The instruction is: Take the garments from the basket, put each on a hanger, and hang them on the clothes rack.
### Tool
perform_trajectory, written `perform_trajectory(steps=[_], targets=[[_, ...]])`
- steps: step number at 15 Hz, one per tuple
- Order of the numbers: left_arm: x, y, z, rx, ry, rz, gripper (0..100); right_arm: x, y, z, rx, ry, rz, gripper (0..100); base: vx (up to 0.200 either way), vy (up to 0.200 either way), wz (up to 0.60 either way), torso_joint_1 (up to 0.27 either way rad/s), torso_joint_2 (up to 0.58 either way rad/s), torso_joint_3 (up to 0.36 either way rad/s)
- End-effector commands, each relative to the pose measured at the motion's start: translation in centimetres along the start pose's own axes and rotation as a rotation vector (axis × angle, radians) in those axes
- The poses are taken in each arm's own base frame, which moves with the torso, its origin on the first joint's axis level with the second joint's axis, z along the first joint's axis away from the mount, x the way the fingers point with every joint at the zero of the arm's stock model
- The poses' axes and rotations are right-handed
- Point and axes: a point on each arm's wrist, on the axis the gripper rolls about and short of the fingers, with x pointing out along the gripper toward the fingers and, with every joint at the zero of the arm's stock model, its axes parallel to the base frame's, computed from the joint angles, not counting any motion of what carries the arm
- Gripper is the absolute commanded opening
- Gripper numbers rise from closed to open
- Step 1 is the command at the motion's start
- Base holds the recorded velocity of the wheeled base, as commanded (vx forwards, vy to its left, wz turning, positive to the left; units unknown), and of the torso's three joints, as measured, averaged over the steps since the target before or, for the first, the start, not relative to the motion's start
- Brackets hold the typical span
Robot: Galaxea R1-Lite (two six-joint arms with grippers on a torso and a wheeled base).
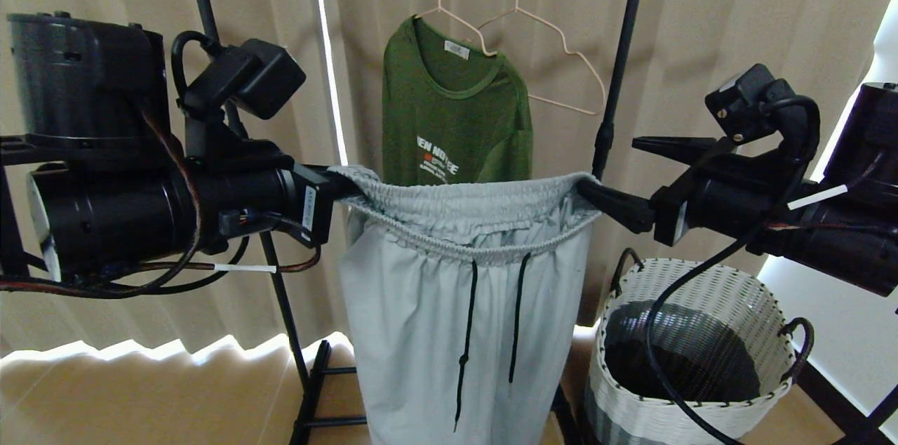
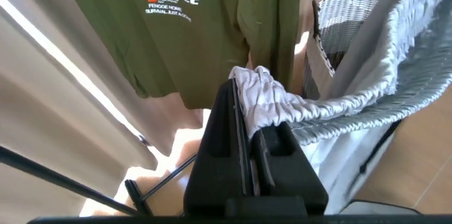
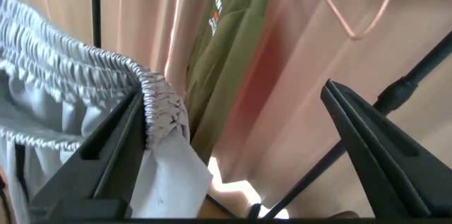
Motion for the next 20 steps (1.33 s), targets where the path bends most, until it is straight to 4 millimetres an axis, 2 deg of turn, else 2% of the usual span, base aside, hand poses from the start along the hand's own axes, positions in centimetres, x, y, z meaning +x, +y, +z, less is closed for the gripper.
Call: perform_trajectory(steps=[1,5,9,14,18,20], targets=[[0.0,0.8,-0.1,0.002,0.004,0.043,0,-0.7,0.6,-0.3,0.0,0.004,0.02,100,0.0,0.0,0.0,0.0,0.0,0.0],[-0.1,1.7,0.1,0.007,0.005,0.11,0,-1.5,0.9,0.2,-0.001,-0.017,0.033,100,0.0,0.0,0.0,0.0,0.0,0.0],[0.4,2.5,-0.4,-0.004,0.026,0.136,0,-4.0,1.7,-0.1,-0.003,-0.045,0.144,100,0.0,0.0,0.0,0.0,0.0,0.0],[0.3,2.5,-0.4,-0.002,0.03,0.145,0,-4.3,1.7,-0.4,-0.004,-0.033,0.142,100,0.0,0.0,0.0,0.0,0.0,0.0],[-2.2,2.0,-1.2,-0.002,0.026,0.142,0,-5.4,1.2,-2.0,-0.022,0.04,-0.004,100,0.0,0.0,0.0,0.0,0.0,0.0],[-2.2,2.0,-1.2,-0.002,0.025,0.144,0,-5.5,0.6,-3.7,-0.023,0.12,-0.117,100,0.0,0.0,0.0,0.0,0.0,0.0]])
